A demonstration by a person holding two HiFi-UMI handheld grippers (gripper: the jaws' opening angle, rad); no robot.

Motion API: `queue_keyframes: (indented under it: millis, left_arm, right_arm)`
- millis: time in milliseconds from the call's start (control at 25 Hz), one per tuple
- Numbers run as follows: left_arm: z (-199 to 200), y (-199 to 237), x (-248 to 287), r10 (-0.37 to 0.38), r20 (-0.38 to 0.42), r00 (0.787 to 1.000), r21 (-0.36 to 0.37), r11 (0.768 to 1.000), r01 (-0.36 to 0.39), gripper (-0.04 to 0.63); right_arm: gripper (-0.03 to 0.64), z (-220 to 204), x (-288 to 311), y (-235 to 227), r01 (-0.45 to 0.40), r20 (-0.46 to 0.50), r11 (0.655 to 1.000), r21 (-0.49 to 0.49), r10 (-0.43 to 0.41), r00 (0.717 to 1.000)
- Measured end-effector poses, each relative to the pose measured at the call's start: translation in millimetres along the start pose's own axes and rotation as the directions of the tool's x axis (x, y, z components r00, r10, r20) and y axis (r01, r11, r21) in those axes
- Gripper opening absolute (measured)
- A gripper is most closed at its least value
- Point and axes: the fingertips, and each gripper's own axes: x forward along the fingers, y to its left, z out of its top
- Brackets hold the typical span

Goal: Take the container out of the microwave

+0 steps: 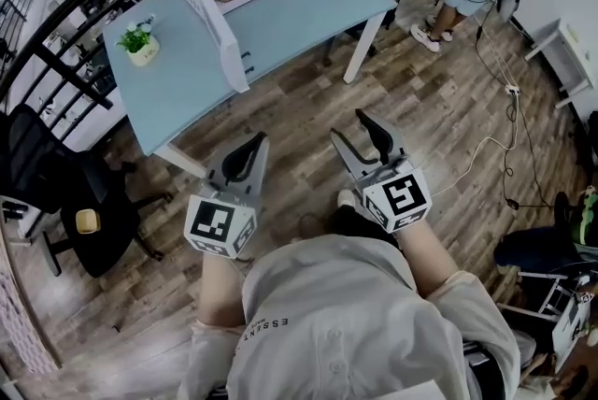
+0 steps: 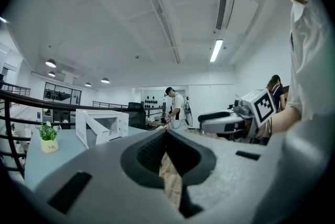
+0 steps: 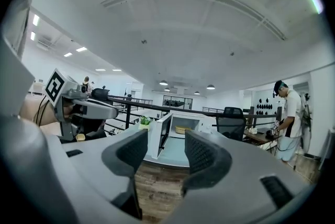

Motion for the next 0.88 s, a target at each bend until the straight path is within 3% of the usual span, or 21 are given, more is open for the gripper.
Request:
queue_keyframes:
  millis: [160,360,560,880]
  left_arm:
    - [-4.8,11.8,19.2,0.028,-0.016,0.999,0.002,1.0,-0.027,0.002]
    - [-8.7,30.9,65.7,0.104,-0.034,0.994,0.013,0.994,-0.104,0.002]
    - [-9.8,45.4,139.2,0.191,-0.05,0.98,0.006,0.982,-0.191,0.002]
    - [2.1,66.9,267.0,0.293,-0.06,0.954,0.018,0.956,-0.293,0.002]
  right_arm:
    - [0.215,-6.5,21.2,-21.9,-0.013,-0.003,1.0,0.017,0.013,1.0]
    - [0.214,-23.8,61.8,-63.4,-0.092,0.001,0.995,0.041,0.092,0.996]
    - [0.215,-39.0,107.4,-130.7,-0.18,-0.006,0.978,0.108,0.182,0.983]
    - [0.215,-51.3,169.1,-249.5,-0.292,-0.026,0.952,0.095,0.296,0.955]
